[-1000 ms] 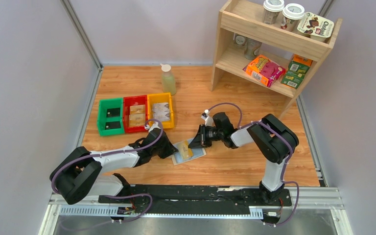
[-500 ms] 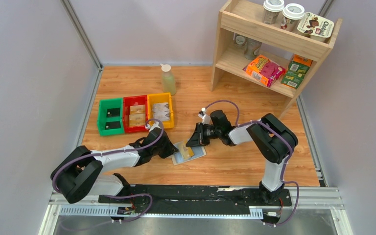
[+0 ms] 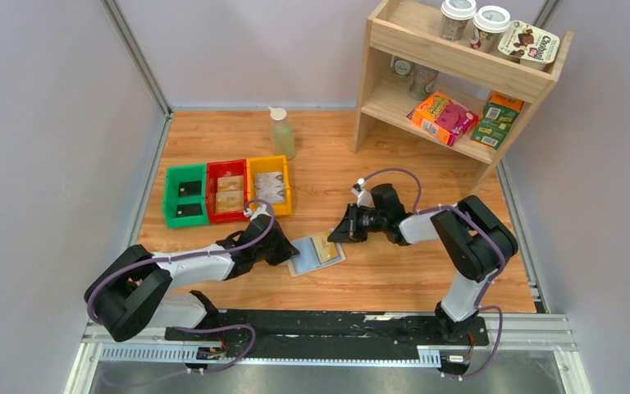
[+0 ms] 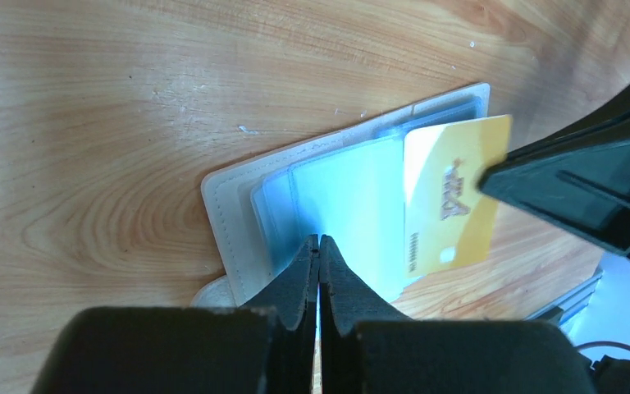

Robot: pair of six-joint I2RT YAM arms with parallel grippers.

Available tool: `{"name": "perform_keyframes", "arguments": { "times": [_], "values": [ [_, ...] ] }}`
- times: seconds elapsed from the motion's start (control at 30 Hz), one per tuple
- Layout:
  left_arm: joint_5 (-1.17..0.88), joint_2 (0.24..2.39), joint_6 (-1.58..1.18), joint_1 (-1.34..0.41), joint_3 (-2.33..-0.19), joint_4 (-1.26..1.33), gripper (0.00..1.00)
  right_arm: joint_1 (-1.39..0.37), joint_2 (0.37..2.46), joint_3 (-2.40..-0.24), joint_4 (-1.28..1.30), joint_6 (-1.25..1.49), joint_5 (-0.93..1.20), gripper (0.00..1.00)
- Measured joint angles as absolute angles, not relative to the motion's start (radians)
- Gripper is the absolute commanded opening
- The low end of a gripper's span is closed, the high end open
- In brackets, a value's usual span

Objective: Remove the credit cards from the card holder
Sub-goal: Remove the credit card from the card holder, then place the credit card in the storage box.

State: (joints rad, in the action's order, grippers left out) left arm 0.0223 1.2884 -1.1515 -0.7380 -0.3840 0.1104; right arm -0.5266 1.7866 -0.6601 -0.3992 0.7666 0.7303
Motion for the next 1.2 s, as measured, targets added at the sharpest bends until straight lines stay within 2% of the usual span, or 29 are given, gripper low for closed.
{"name": "perform_keyframes", "arguments": {
  "times": [0.03, 0.1, 0.13, 0.17, 0.2, 0.23, 0.33, 0.4, 0.47, 0.67, 0.87, 1.1, 1.2],
  "values": [
    [0.021, 1.286, -1.146, -0.738, -0.382, 0.113, 0.05, -0.51, 1.762, -0.642, -0.399, 0.771, 0.726, 0.0],
    [0.019, 1.272, -1.134, -0.738, -0.372, 0.118, 0.18, -0.487, 1.714, -0.609, -0.4, 0.782, 0.711, 0.0],
    [0.017, 1.259, -1.126, -0.738, -0.365, 0.117, 0.28, -0.477, 1.681, -0.591, -0.399, 0.791, 0.697, 0.0],
    [0.015, 1.238, -1.118, -0.738, -0.355, 0.116, 0.33, -0.471, 1.646, -0.573, -0.398, 0.8, 0.681, 0.0],
    [0.016, 1.21, -1.111, -0.738, -0.345, 0.114, 0.44, -0.468, 1.608, -0.556, -0.398, 0.813, 0.665, 0.0],
    [0.017, 1.176, -1.103, -0.738, -0.337, 0.112, 0.5, -0.468, 1.573, -0.544, -0.398, 0.823, 0.654, 0.0],
    [0.029, 1.058, -1.077, -0.739, -0.334, 0.112, 0.75, -0.471, 1.422, -0.502, -0.4, 0.865, 0.596, 0.0],
    [0.037, 0.977, -1.067, -0.739, -0.334, 0.123, 0.87, -0.479, 1.332, -0.485, -0.406, 0.89, 0.556, 0.0],
    [0.039, 0.91, -1.056, -0.741, -0.334, 0.145, 0.94, -0.491, 1.238, -0.461, -0.423, 0.92, 0.503, 0.0],
    [0.029, 0.845, -1.074, -0.778, -0.334, 0.261, 0.95, -0.617, 0.989, -0.401, -0.444, 0.996, 0.284, 0.0],
    [0.065, 0.863, -1.125, -0.889, -0.336, 0.378, 0.93, -0.758, 0.846, -0.39, -0.445, 1.014, 0.042, 0.0],
    [0.184, 0.956, -1.174, -1.007, -0.368, 0.493, 0.82, -0.814, 0.846, -0.39, -0.446, 1.034, -0.116, 0.0],
    [0.224, 1.01, -1.196, -1.03, -0.377, 0.56, 0.73, -0.833, 0.859, -0.39, -0.447, 1.037, -0.146, 0.0]
  ]
}}
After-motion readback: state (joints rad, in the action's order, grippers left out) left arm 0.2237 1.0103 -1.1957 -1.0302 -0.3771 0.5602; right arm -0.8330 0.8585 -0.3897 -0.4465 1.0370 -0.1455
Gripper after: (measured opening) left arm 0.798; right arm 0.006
